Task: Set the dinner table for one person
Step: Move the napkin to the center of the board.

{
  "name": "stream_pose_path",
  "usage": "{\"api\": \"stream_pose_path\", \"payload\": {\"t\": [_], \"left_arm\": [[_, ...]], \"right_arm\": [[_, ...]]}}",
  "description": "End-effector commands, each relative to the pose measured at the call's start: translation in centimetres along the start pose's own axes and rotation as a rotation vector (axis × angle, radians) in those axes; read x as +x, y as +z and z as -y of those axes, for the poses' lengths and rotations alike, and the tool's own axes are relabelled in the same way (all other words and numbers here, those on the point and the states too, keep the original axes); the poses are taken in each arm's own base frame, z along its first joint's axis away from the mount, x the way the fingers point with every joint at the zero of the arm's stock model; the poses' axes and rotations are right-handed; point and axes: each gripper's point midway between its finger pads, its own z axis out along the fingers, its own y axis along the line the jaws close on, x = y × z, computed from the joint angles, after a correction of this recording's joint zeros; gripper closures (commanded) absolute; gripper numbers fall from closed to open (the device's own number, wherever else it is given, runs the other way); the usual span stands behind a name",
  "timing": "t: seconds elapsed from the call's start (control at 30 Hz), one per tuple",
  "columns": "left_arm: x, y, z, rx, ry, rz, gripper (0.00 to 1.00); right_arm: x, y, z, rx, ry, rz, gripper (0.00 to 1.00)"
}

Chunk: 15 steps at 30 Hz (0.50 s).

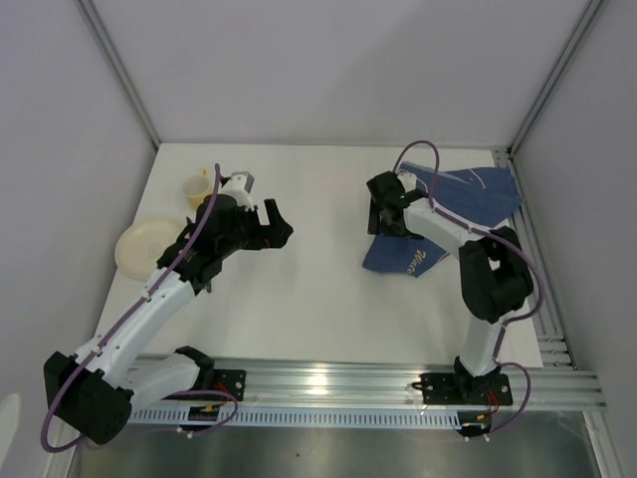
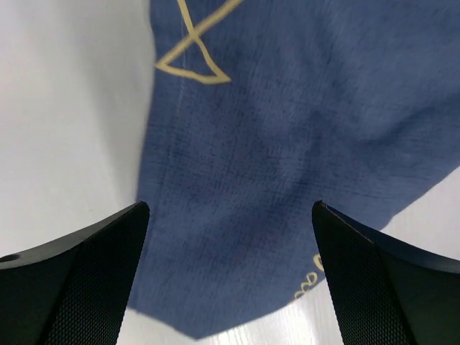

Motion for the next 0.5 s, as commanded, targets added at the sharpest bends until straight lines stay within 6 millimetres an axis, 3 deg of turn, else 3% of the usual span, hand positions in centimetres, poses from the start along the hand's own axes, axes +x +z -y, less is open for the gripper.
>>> {"api": "stream_pose_path", "payload": {"t": [0.0, 0.23, 0.33, 0.37, 0.4, 0.47], "left_arm": [[-0.3, -0.3, 0.6, 0.005, -0.019, 0.016, 0.01], [0.7, -0.4, 0.5, -0.005, -0.01, -0.008, 0.01], [0.6, -0.5, 0.6, -0.001, -0.002, -0.005, 0.01], [0.8, -0.4, 0.5, -0.002, -0.001, -0.01, 0.01], [0.8, -0.5, 0.6, 0.001, 0.001, -0.008, 0.01], [0.9, -0.4, 0.7, 0.004, 0.006, -0.009, 0.01]], "right_arm": [[0.3, 0.6, -0.1, 0.091, -0.025, -0.01, 0.01], [1.9, 2.5, -0.8, 0.134, -0.051, -0.045, 0.05], [2.9, 3.0, -0.8, 0.133, -0.049, -0.068, 0.22], [3.3, 3.1, -0.8, 0.13, -0.047, -0.076, 0.36], [3.9, 3.4, -0.8, 0.124, -0.051, -0.083, 0.42], [4.7, 3.6, -1.1, 0.101, -0.051, -0.11, 0.47]]}}
